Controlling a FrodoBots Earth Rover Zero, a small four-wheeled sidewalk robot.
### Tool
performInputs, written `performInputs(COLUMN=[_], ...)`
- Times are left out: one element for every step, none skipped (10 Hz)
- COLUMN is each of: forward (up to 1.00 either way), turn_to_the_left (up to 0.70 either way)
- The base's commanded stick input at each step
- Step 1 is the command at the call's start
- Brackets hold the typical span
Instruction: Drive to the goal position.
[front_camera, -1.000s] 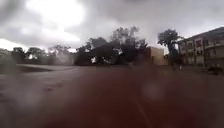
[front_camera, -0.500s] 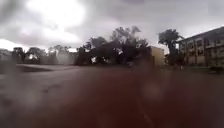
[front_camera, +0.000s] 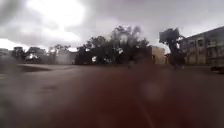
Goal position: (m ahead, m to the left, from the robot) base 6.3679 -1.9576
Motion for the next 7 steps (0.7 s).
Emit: performInputs(forward=[0.45, 0.45, 0.45, 0.45, 0.45, 0.45, 0.45], turn_to_the_left=[0.00, 0.00, 0.00, 0.00, 0.00, 0.00, 0.00])
